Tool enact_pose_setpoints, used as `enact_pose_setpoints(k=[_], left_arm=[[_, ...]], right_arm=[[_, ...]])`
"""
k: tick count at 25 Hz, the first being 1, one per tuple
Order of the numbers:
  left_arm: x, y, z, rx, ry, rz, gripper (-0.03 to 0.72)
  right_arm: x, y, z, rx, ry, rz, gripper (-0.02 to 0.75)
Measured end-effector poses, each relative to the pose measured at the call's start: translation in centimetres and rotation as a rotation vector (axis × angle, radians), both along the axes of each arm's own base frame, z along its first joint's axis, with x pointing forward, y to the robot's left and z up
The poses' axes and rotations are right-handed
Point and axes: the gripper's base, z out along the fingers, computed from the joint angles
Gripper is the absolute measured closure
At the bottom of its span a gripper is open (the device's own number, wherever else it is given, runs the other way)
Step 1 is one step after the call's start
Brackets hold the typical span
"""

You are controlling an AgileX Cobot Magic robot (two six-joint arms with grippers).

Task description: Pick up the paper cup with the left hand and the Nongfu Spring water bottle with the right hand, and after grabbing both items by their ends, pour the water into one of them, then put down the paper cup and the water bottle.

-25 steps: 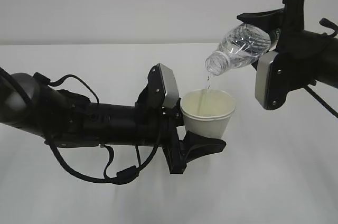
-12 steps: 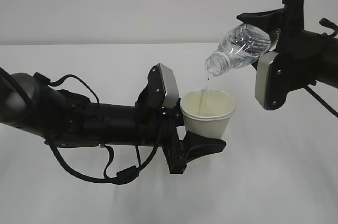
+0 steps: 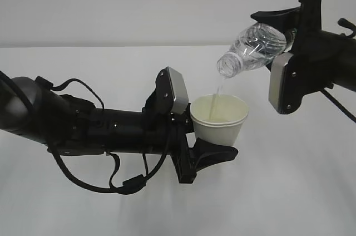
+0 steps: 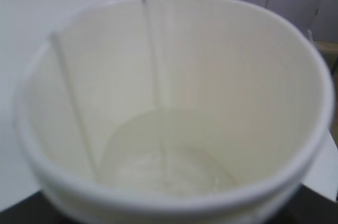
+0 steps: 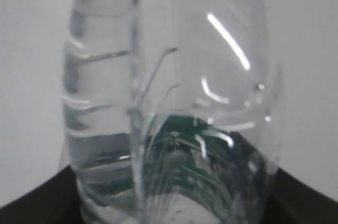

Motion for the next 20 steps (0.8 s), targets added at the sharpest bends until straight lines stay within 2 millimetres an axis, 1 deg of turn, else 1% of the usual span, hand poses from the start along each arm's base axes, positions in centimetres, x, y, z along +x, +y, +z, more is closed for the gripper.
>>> enact_pose_setpoints(k=[20], left_arm=[[0.06, 0.05, -0.13, 0.014, 0.002, 0.007, 0.226]], right_arm=[[0.12, -0.1, 0.15, 0.003, -0.012, -0.014, 0.266]])
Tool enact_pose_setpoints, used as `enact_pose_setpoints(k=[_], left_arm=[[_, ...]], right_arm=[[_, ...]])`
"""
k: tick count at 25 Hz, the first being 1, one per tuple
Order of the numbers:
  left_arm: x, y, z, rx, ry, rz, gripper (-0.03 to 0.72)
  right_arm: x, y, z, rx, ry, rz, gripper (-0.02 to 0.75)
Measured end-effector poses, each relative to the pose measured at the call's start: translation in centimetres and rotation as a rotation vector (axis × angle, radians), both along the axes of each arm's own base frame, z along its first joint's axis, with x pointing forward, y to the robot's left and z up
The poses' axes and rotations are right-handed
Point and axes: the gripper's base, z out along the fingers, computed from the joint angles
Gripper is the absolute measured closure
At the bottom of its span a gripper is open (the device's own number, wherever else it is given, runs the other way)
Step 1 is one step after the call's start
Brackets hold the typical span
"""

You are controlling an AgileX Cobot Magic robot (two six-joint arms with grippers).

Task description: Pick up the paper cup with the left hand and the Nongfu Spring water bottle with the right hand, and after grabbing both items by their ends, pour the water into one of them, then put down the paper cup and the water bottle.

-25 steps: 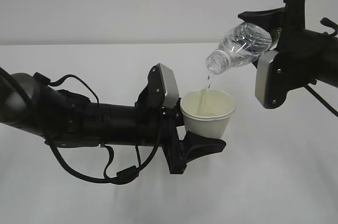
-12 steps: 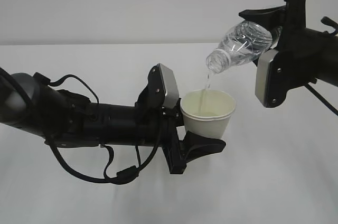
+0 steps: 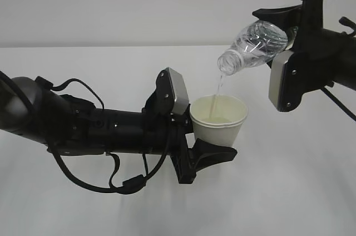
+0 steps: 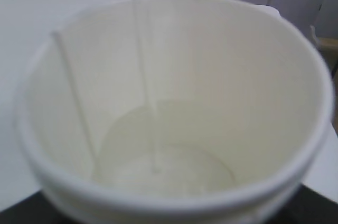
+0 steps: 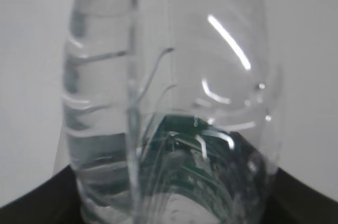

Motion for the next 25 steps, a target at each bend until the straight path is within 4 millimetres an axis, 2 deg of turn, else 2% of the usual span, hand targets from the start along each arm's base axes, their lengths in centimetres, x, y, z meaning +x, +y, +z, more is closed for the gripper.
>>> enact_pose_setpoints(k=[25], left_arm=[[0.02, 0.02, -0.05, 0.01, -0.026, -0.005, 0.232]], right_arm=[[0.0, 0.0, 0.01, -0.012, -0.009, 0.002, 0.266]])
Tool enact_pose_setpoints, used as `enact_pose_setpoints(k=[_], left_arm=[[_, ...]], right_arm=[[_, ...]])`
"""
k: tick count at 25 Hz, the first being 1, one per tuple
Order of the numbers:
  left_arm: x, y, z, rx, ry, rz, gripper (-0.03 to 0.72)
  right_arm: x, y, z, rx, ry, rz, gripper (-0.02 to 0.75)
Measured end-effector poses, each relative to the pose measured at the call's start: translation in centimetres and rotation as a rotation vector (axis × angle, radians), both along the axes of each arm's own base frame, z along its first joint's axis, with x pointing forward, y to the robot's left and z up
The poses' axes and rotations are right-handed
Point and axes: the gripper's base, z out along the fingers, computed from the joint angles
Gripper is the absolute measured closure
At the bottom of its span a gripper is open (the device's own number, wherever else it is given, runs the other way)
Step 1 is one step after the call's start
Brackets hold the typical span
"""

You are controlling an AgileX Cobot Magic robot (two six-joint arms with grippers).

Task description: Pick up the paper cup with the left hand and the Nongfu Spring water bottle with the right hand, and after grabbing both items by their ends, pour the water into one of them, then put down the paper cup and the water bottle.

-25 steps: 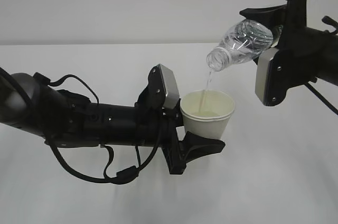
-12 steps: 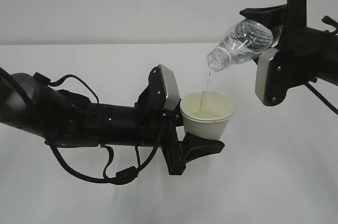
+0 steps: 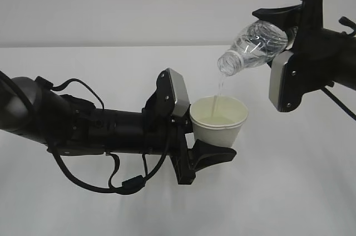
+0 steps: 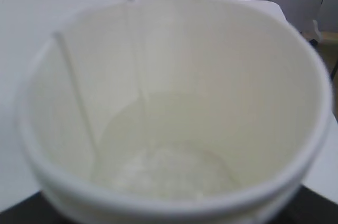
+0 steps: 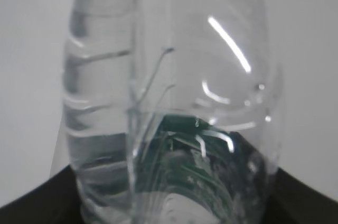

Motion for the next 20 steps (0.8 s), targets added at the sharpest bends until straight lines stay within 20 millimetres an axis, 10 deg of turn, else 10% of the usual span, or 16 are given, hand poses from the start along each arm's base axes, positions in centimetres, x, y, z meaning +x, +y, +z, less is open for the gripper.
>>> enact_pose_setpoints(k=[20], left_arm=[[0.0, 0.0, 0.0, 0.0, -0.002, 0.0, 0.233]], right_arm=[[0.02, -0.02, 0.03, -0.001, -0.005, -0.003, 0.266]])
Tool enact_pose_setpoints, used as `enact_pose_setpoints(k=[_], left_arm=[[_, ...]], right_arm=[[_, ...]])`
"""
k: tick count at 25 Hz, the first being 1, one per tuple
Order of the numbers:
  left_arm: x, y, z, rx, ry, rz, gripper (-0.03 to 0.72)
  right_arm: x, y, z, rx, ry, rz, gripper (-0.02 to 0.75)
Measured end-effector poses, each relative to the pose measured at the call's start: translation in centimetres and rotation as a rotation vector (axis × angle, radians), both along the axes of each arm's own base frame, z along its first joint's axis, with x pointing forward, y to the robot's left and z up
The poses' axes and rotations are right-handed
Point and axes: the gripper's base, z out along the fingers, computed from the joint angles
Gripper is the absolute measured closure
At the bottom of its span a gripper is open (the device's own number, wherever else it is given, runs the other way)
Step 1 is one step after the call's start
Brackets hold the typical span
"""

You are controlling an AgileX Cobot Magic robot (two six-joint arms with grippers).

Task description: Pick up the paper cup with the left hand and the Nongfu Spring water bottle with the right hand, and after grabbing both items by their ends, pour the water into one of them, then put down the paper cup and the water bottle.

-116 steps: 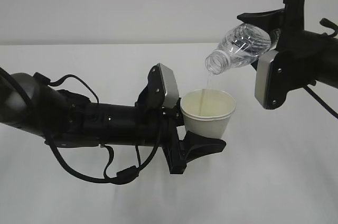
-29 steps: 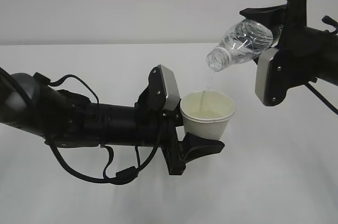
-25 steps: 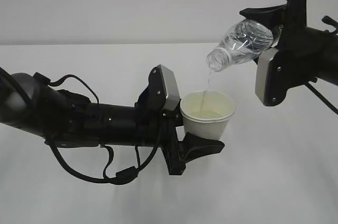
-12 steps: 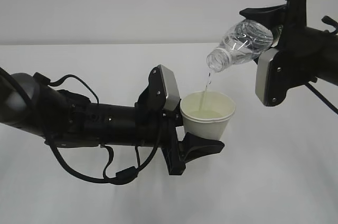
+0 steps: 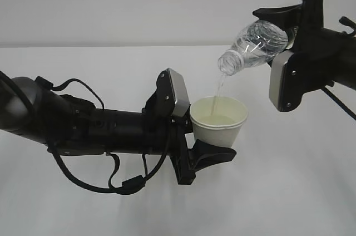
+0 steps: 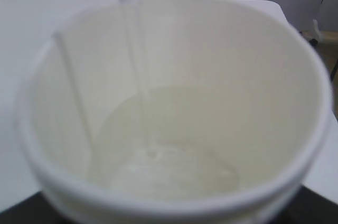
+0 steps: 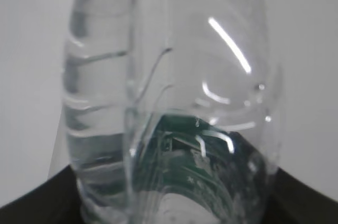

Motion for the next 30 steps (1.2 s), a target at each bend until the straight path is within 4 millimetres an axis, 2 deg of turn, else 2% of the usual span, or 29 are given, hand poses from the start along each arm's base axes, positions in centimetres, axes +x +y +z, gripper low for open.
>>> enact_pose_setpoints(k=[30], left_arm=[[0.3, 0.02, 0.12, -0.016, 0.012, 0.038, 0.235]], right_arm=[[0.01, 0.03, 0.25, 0.022, -0.019, 0.001, 0.266]])
